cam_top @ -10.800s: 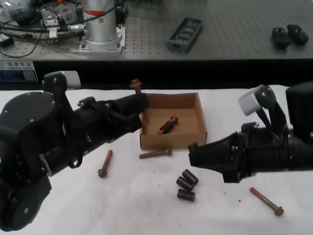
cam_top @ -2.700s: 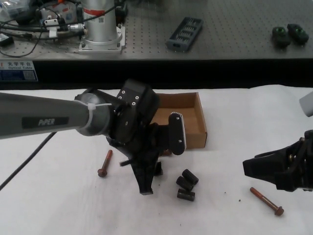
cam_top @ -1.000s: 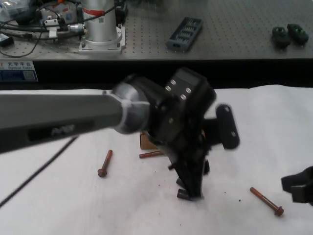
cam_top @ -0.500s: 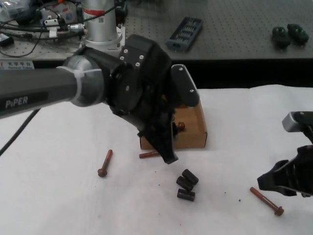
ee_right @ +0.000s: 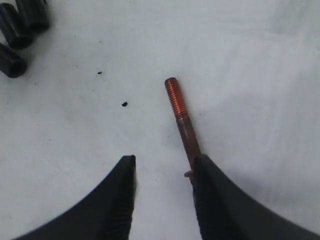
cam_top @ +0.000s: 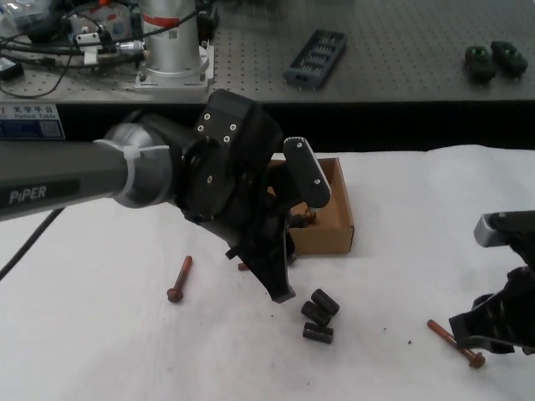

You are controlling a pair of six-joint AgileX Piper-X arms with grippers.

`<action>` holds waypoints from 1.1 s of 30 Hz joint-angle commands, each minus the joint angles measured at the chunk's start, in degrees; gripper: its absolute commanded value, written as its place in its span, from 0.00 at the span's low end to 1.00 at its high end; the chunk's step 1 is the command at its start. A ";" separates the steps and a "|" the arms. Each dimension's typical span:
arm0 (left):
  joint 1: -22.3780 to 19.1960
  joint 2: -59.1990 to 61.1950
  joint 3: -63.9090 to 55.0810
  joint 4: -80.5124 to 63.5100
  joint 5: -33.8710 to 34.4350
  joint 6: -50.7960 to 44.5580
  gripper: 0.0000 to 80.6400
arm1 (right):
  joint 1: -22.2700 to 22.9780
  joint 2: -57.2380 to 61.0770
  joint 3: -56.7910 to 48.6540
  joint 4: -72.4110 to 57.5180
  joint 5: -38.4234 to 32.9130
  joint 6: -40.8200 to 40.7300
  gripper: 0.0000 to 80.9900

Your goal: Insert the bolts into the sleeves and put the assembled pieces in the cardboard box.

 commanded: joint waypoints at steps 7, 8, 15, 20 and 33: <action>0.38 -0.59 -0.16 -0.80 -2.05 -1.07 0.30 | 2.48 4.40 -2.99 0.33 2.85 -2.51 0.36; 0.38 -0.59 -0.16 -0.80 -2.21 -1.07 0.30 | 2.49 4.87 -3.50 0.45 3.39 -3.31 0.36; 0.38 -0.59 -0.16 0.18 -2.49 -1.07 0.30 | 2.48 7.09 -5.82 0.20 4.97 -5.74 0.36; 0.51 -0.59 -0.16 0.52 -2.49 -1.07 0.30 | 2.48 8.93 -6.11 0.70 5.25 -7.12 0.36; 2.63 -2.50 -0.16 0.57 -3.98 -1.07 0.30 | 2.48 12.55 -6.97 1.64 10.08 -12.12 0.17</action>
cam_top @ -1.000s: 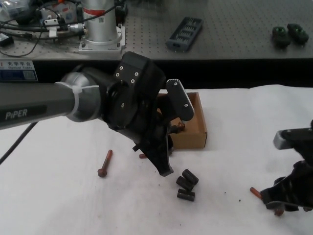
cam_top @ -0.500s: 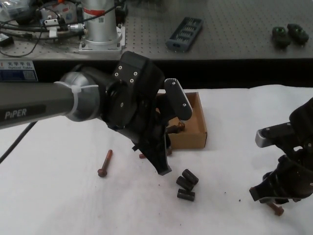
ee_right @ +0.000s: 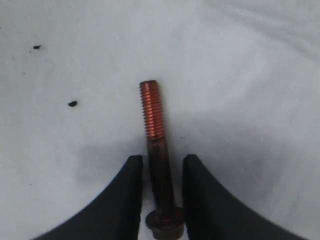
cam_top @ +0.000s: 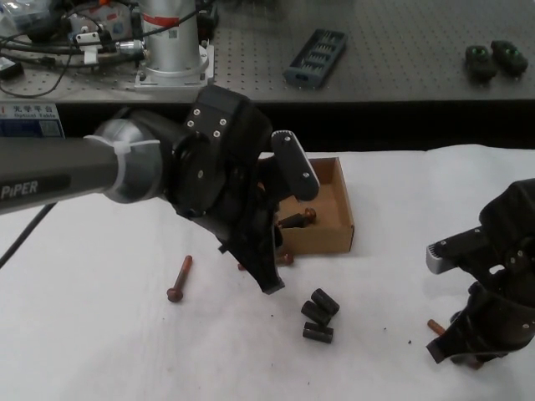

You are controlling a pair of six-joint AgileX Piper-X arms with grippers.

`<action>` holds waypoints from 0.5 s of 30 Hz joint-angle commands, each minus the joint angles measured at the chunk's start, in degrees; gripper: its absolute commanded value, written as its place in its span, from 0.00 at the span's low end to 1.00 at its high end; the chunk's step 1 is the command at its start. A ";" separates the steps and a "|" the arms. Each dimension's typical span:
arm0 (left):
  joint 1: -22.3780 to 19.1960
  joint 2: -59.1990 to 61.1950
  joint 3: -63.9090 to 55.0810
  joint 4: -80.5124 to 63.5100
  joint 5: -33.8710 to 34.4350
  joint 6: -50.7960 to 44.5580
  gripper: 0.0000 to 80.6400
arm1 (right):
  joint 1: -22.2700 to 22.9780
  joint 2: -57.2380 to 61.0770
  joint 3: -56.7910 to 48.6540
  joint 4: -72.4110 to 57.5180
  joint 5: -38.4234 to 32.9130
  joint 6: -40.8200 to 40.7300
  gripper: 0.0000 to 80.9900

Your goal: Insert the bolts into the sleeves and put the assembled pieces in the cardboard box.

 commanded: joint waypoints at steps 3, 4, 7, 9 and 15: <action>2.03 -3.93 -0.16 0.17 -1.19 -2.20 0.30 | 0.11 0.15 -1.26 0.57 3.98 -3.41 0.07; 2.42 -4.60 -0.16 0.17 -1.19 -2.42 0.30 | 0.11 0.15 -1.64 0.72 4.81 -4.47 0.05; 3.64 -6.54 -0.16 0.26 -1.19 -3.87 0.30 | 0.11 0.15 -2.65 1.36 6.78 -9.52 0.03; 4.58 -7.55 -0.16 0.26 -1.19 -4.27 0.30 | 0.11 0.15 -3.51 2.26 6.80 -13.25 0.03; 7.27 -9.00 -0.16 0.26 -0.68 -6.58 0.30 | 4.47 0.15 -5.08 6.14 4.55 -20.48 0.03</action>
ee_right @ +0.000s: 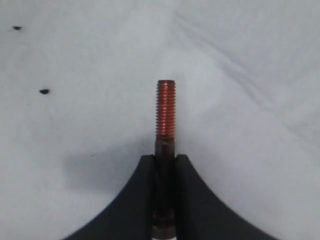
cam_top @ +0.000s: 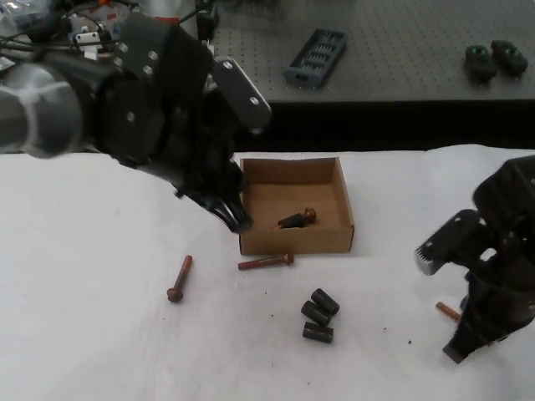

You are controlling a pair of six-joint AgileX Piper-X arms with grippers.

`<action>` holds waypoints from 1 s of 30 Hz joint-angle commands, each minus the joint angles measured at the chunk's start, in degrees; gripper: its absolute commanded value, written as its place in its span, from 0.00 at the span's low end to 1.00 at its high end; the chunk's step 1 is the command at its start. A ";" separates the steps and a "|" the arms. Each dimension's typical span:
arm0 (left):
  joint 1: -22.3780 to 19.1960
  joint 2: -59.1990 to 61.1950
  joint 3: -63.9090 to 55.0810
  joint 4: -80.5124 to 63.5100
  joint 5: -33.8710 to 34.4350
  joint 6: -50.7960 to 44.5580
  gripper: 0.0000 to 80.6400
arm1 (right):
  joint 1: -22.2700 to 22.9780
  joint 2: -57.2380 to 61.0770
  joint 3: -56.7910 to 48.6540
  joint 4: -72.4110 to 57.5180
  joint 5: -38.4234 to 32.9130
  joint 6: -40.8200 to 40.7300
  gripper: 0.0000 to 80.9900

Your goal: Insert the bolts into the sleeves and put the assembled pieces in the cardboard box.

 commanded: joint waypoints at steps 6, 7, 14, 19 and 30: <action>1.46 -0.75 -0.16 1.07 0.57 -2.09 0.30 | 8.71 0.15 -0.59 2.23 -2.48 -9.35 0.03; 1.46 -0.75 -0.16 1.04 0.74 -2.25 0.30 | 10.15 0.15 -0.72 2.08 -2.48 -10.26 0.03; 1.46 -0.75 -0.16 1.39 0.73 -2.25 0.30 | 16.57 0.15 -4.55 -0.45 -3.15 -13.35 0.03; 1.56 -0.96 -0.16 2.83 -0.29 -2.14 0.30 | 17.70 0.25 -8.10 -2.94 -6.85 -13.16 0.03; 9.14 -4.90 -0.16 4.01 1.19 -2.73 0.30 | 21.42 4.35 -11.61 -4.07 -11.04 -10.56 0.03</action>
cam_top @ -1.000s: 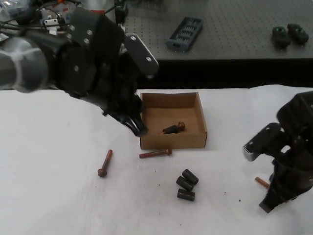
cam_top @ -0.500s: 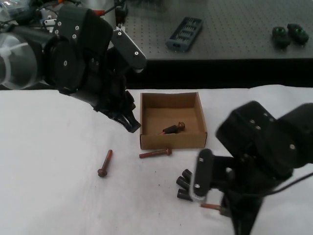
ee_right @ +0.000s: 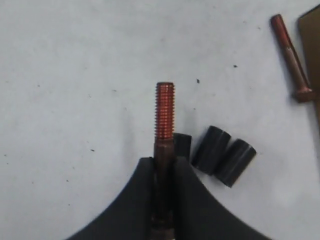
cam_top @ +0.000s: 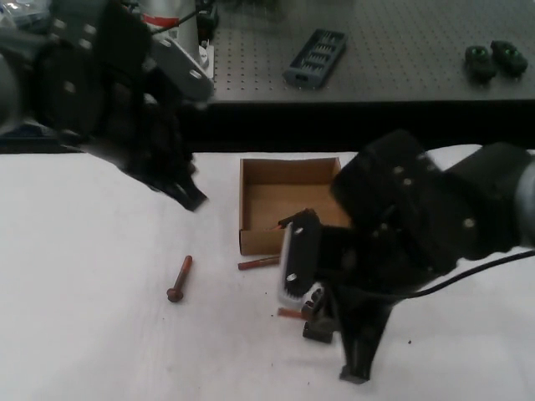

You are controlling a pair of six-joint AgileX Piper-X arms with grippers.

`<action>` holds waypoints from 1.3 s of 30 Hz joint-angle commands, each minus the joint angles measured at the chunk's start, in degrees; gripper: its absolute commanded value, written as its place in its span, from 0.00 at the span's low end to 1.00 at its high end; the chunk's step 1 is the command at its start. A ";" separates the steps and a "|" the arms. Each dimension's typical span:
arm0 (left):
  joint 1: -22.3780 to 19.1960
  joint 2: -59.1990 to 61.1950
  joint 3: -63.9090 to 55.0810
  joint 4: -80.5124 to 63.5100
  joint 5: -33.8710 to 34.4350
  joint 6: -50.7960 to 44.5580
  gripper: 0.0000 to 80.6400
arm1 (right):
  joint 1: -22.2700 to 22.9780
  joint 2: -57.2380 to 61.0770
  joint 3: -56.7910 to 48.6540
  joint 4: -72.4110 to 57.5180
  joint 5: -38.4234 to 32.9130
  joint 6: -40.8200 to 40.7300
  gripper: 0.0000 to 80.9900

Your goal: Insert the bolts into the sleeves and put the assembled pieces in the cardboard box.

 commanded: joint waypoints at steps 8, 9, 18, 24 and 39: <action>5.50 -3.62 -0.16 0.95 8.30 -3.30 0.30 | 3.93 3.75 -5.10 0.36 -1.53 2.71 0.07; 5.50 -3.62 -0.16 1.42 9.04 -3.07 0.30 | 3.93 3.73 -5.34 0.80 -1.53 3.31 0.12; 5.15 -3.62 -0.16 6.19 22.31 3.03 0.30 | 3.58 1.74 -6.08 3.74 2.35 8.03 0.42; 0.42 -3.21 -0.16 13.92 29.00 13.59 0.31 | -0.66 -4.00 -3.37 5.80 1.70 13.27 0.33; -14.64 2.77 -0.16 20.58 18.37 14.37 0.39 | -18.31 -26.19 13.72 -5.01 -3.27 28.86 0.33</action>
